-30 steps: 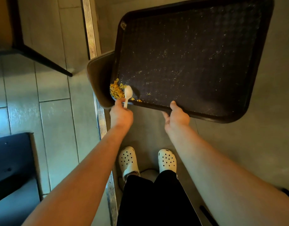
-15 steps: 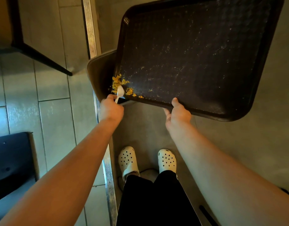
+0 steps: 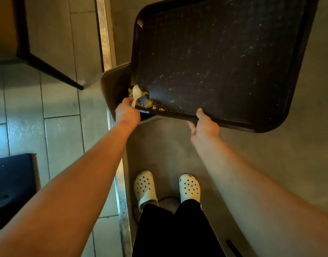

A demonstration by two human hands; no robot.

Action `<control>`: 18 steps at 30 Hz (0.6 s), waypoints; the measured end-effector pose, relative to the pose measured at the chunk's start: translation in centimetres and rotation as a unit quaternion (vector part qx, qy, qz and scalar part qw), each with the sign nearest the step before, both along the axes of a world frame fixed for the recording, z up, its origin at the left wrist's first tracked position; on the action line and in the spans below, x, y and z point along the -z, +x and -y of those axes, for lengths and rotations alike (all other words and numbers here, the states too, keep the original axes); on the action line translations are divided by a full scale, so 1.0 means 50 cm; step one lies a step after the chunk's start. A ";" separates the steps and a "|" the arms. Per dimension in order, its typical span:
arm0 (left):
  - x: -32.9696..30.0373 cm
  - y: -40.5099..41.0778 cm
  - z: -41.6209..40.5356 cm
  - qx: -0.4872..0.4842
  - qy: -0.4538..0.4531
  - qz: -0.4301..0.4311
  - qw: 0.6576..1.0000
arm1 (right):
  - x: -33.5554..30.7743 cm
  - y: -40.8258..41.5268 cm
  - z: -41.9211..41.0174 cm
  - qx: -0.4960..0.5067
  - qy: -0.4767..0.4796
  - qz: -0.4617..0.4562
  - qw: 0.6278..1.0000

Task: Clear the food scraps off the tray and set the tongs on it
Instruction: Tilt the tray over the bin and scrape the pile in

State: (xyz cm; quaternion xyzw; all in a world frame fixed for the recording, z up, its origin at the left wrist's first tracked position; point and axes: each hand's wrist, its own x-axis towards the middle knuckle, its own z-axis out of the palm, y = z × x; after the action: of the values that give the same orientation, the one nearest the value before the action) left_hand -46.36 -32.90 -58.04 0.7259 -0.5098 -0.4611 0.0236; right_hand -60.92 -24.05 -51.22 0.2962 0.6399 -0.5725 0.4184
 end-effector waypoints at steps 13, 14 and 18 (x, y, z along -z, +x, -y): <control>-0.001 -0.015 0.022 -0.002 -0.044 0.011 0.999 | -0.002 -0.011 0.020 -0.016 -0.004 -0.004 1.000; -0.001 -0.017 0.026 0.010 -0.029 0.020 0.999 | -0.001 -0.010 0.020 -0.015 -0.004 -0.004 1.000; -0.004 0.005 0.013 -0.008 -0.001 0.035 0.999 | 0.005 -0.010 0.019 -0.014 0.003 -0.012 1.000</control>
State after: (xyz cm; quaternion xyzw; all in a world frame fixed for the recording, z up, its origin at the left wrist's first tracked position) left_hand -46.11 -33.53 -57.82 0.7456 -0.5048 -0.4350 0.0098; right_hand -61.43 -25.02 -51.48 0.2816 0.6506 -0.5680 0.4181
